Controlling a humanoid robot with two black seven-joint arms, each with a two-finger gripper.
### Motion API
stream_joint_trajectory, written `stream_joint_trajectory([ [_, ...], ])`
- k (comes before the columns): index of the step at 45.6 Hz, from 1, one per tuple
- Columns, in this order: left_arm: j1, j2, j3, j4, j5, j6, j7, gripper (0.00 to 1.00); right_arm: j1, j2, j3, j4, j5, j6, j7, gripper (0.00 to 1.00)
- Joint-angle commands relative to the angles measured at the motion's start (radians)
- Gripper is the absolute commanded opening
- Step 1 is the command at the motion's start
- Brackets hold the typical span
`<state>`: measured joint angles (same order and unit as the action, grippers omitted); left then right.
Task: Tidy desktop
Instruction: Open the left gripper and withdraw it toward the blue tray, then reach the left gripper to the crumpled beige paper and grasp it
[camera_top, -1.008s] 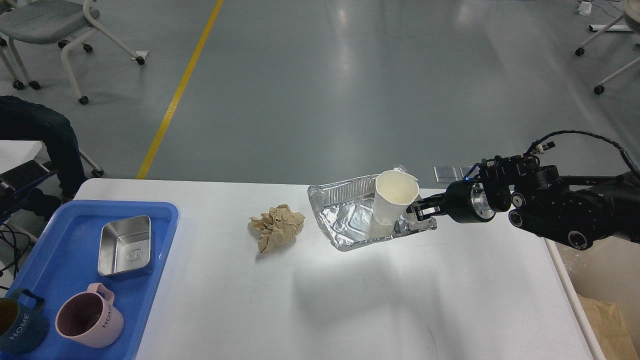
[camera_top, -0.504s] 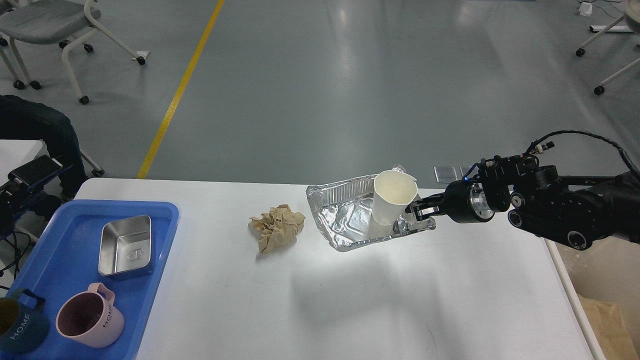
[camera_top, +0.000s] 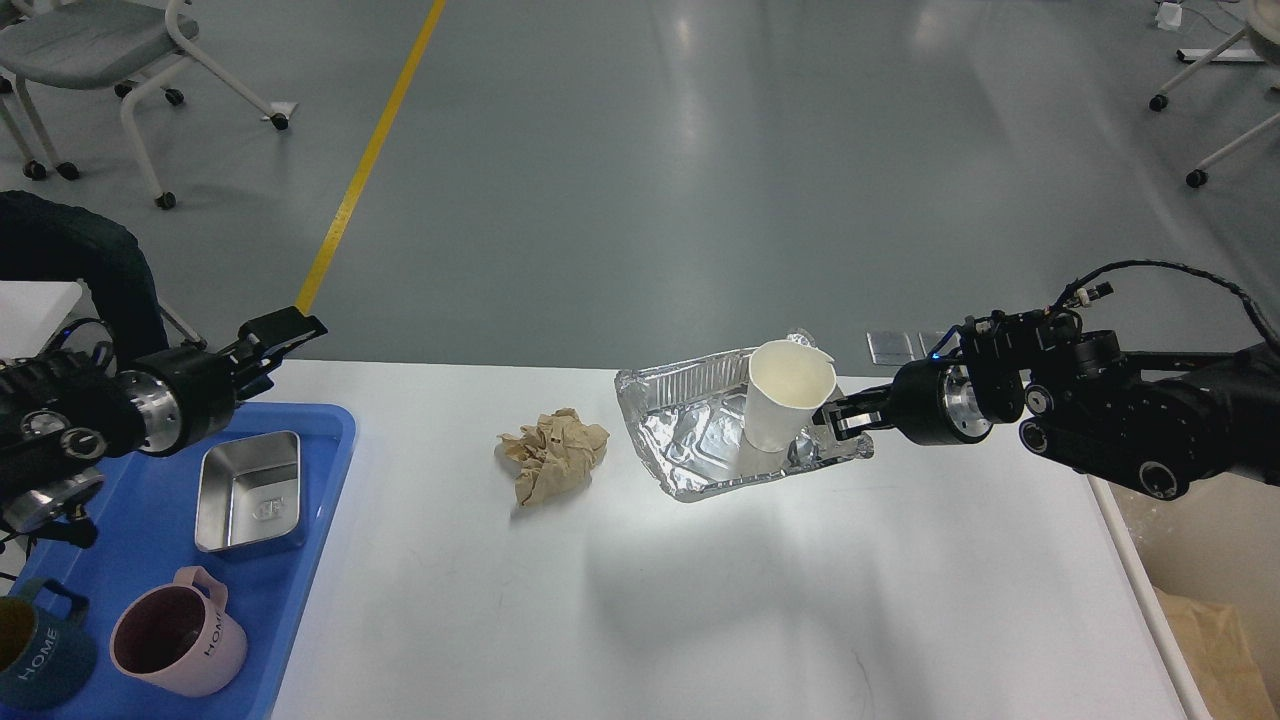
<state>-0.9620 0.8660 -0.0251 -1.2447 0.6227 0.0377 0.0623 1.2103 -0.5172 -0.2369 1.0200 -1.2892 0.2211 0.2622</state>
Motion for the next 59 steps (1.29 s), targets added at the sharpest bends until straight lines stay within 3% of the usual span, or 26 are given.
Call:
stream_joint_trajectory([
  [1,-0.004,-0.102,-0.001,0.109,0.132,-0.068,-0.013,0.93,0.002,-0.006,-0.001,0.002,0.005,0.001,0.0,0.0],
  [15,-0.006,-0.315,0.037,0.182,0.475,-0.104,-0.027,0.93,0.002,-0.004,0.001,-0.001,0.005,0.0,0.0,0.0],
  [21,-0.006,-0.435,0.112,0.324,0.568,-0.104,-0.03,0.93,0.002,-0.012,0.002,-0.001,0.005,0.001,0.0,0.0],
  [27,-0.006,-0.541,0.172,0.464,0.575,-0.104,-0.071,0.93,0.0,-0.024,0.004,0.002,0.007,-0.002,0.0,0.0],
  [30,-0.006,-0.573,0.18,0.49,0.575,-0.104,-0.09,0.93,-0.002,-0.024,0.004,0.002,0.007,-0.002,0.0,0.0],
  [44,-0.006,-0.634,0.18,0.514,0.571,-0.104,-0.095,0.93,-0.008,-0.024,0.014,0.0,0.005,-0.002,0.0,0.0],
  [59,0.006,-0.783,0.186,0.702,0.572,-0.104,-0.096,0.93,-0.009,-0.029,0.025,0.002,0.011,-0.002,0.0,0.0],
])
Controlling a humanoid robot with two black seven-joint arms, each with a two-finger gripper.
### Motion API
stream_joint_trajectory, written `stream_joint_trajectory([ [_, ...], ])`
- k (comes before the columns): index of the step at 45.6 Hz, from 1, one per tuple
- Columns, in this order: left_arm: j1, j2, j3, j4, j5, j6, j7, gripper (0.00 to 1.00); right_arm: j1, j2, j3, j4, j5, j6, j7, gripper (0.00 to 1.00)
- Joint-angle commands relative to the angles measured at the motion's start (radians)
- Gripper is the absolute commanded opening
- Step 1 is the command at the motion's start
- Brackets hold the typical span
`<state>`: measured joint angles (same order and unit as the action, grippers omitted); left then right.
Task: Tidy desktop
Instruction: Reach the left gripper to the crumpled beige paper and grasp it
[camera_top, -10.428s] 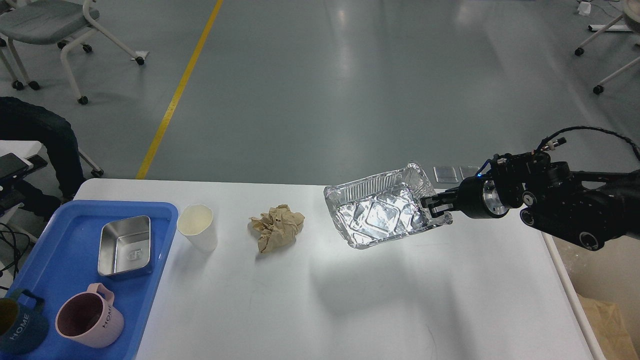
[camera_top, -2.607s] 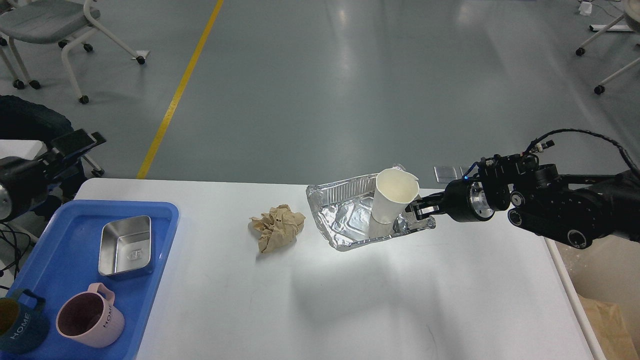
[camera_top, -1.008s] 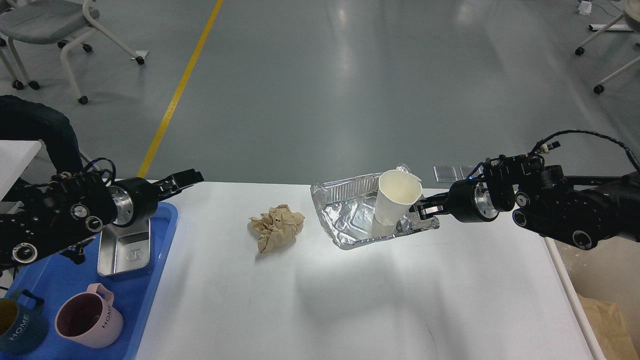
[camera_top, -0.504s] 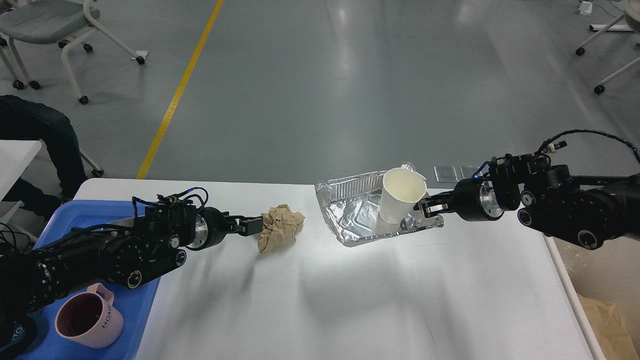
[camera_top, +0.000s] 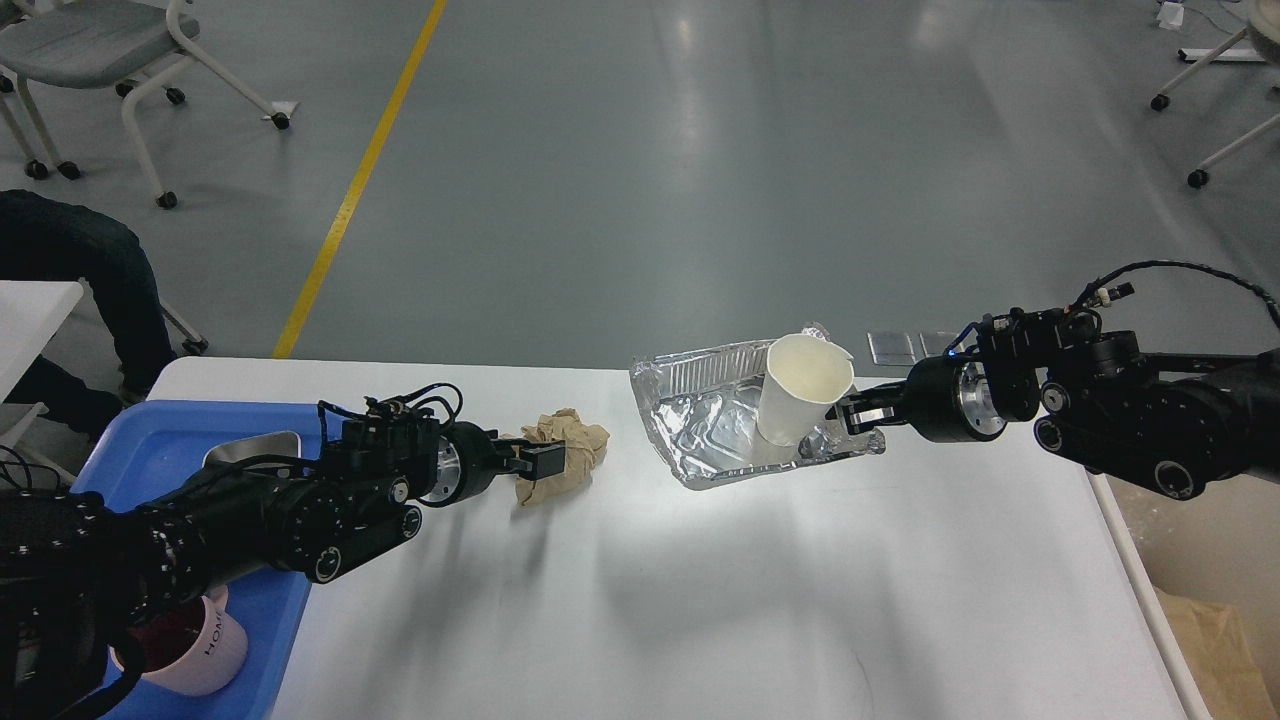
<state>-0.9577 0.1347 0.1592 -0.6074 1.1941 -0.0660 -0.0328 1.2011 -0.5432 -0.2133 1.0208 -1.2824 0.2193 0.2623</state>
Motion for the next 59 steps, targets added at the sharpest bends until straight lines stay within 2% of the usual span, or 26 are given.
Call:
stream_joint_trajectory([
  [1,0.004,-0.059,0.002,0.073,-0.001,0.0,-0.001,0.93,0.0,-0.003,0.002,0.001,0.005,0.0,0.0,0.0],
  [13,0.004,-0.102,0.079,0.12,-0.013,0.0,-0.001,0.93,0.0,-0.006,0.002,0.001,0.005,0.0,0.0,0.0],
  [20,0.01,-0.107,0.088,0.121,-0.014,-0.006,0.004,0.83,-0.002,-0.015,0.023,0.002,0.005,-0.003,0.0,0.0],
  [24,0.017,-0.115,0.088,0.123,-0.014,-0.008,0.007,0.71,-0.011,-0.014,0.032,0.004,0.005,-0.003,0.002,0.0],
  [29,0.019,-0.116,0.098,0.123,-0.014,-0.014,0.01,0.43,-0.014,-0.014,0.048,0.004,0.005,-0.008,0.009,0.0],
  [35,0.02,-0.116,0.128,0.141,-0.016,-0.026,0.002,0.24,-0.02,-0.007,0.051,0.002,0.005,-0.008,0.012,0.0],
  [40,0.025,-0.125,0.128,0.156,-0.016,-0.028,-0.004,0.14,-0.022,-0.007,0.049,0.002,0.005,-0.006,0.012,0.0],
  [43,0.024,-0.125,0.128,0.156,-0.016,-0.029,-0.021,0.01,-0.022,-0.007,0.048,0.001,0.005,-0.005,0.012,0.0],
  [48,0.011,-0.13,0.12,0.155,-0.016,-0.029,-0.059,0.0,-0.022,-0.012,0.048,0.001,0.005,-0.005,0.012,0.0],
  [59,-0.059,-0.098,0.118,0.15,-0.125,-0.054,-0.068,0.0,-0.025,-0.014,0.034,-0.001,0.011,-0.003,0.014,0.0],
])
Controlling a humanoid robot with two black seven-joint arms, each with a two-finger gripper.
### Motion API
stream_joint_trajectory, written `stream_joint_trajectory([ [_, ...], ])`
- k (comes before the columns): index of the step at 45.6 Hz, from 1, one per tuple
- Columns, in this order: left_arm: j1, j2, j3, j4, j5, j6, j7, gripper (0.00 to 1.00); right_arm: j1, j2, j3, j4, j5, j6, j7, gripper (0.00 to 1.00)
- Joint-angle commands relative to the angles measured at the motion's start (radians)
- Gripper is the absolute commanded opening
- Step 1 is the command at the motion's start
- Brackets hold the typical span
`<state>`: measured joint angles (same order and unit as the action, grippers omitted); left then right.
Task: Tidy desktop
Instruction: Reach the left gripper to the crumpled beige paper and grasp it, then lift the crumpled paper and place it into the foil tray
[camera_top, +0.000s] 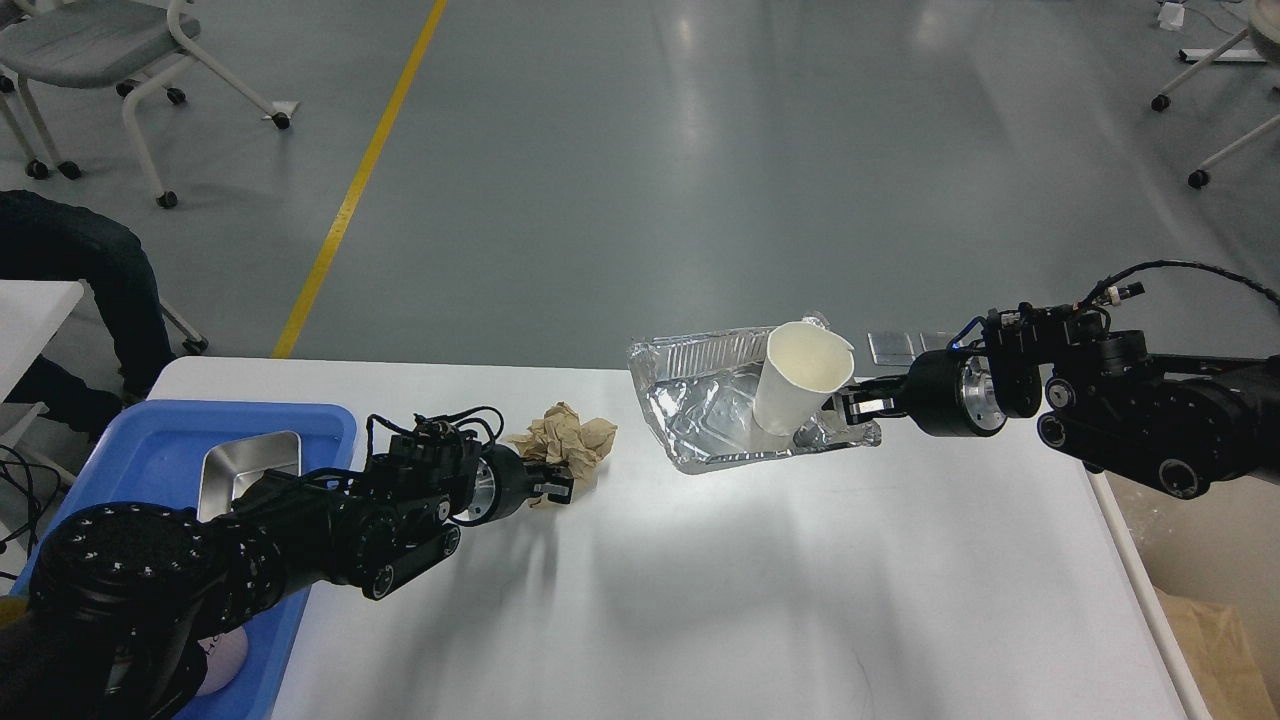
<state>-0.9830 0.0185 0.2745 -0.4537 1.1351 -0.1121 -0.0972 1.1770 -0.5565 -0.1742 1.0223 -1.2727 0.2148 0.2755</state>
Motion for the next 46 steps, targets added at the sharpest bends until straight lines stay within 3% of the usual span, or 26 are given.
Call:
stream_joint_trajectory([
  [1,-0.045,0.032,0.003,-0.003,-0.086,-0.011,-0.004,0.0,0.0,0.0,-0.005,-0.002,0.001,0.0,0.001,0.0],
  [15,-0.083,0.228,-0.023,-0.115,-0.13,-0.018,-0.006,0.0,-0.003,-0.002,-0.011,-0.007,0.001,0.002,-0.001,0.0],
  [25,-0.083,0.5,-0.083,-0.367,-0.144,-0.015,-0.003,0.0,-0.013,0.003,-0.013,-0.008,0.001,0.002,0.001,0.0],
  [39,-0.097,0.935,-0.156,-0.825,-0.133,-0.012,-0.004,0.0,-0.013,0.006,-0.013,-0.01,0.001,0.002,0.001,0.0],
  [46,-0.1,1.113,-0.205,-0.961,-0.132,-0.027,-0.064,0.0,-0.013,0.003,-0.011,-0.007,0.001,0.002,-0.001,0.0],
])
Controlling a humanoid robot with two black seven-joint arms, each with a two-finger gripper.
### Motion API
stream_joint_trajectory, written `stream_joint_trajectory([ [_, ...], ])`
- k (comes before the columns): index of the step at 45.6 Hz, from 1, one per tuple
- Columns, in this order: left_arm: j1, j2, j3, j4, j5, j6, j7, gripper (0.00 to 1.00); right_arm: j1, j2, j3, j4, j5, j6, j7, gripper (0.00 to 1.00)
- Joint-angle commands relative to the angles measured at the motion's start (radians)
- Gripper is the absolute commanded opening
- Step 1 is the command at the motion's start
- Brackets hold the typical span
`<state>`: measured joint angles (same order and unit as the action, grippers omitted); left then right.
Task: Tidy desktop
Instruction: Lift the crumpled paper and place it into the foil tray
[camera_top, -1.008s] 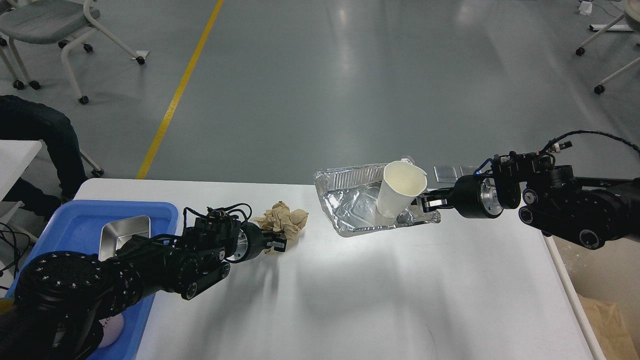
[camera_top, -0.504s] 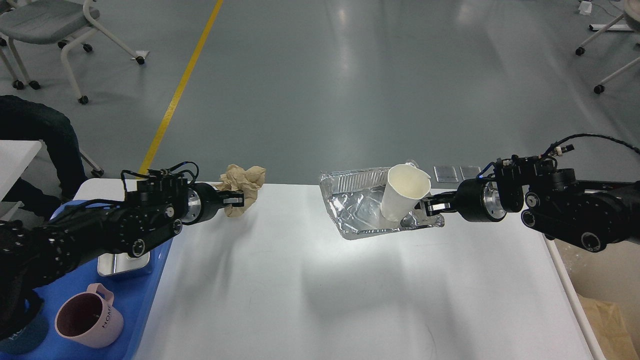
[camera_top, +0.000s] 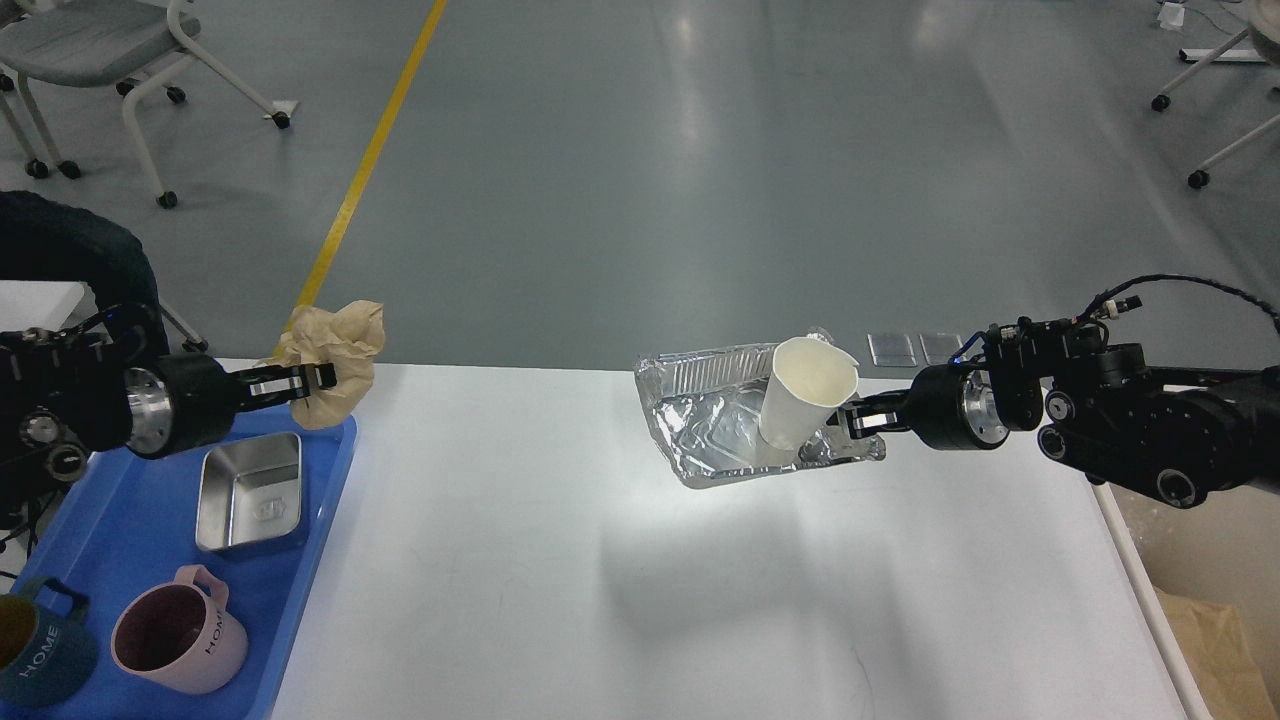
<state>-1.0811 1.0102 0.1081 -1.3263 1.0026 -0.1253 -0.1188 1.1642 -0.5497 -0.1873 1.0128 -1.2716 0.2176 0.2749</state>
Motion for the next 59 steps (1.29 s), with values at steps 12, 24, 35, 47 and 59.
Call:
stream_joint_trajectory([
  [12,-0.034,0.179,-0.103,-0.142,0.001,-0.082,-0.05,0.0,0.0,0.002,0.002,0.003,0.0,-0.001,0.001,0.0],
  [24,-0.128,0.001,-0.119,-0.159,-0.009,-0.08,-0.033,0.01,-0.005,0.007,0.002,0.003,0.0,-0.001,0.001,0.0],
  [35,-0.186,-0.179,-0.1,-0.146,-0.012,-0.082,-0.004,0.01,-0.005,0.019,0.003,0.003,0.001,-0.001,0.001,0.0],
  [47,-0.238,-0.318,-0.005,-0.108,-0.012,-0.082,-0.001,0.02,-0.005,0.025,0.003,0.001,0.0,-0.001,0.001,0.0],
  [59,-0.341,-0.508,0.099,0.004,-0.015,-0.086,-0.001,0.04,-0.005,0.019,0.006,0.003,0.0,-0.001,0.006,0.0],
])
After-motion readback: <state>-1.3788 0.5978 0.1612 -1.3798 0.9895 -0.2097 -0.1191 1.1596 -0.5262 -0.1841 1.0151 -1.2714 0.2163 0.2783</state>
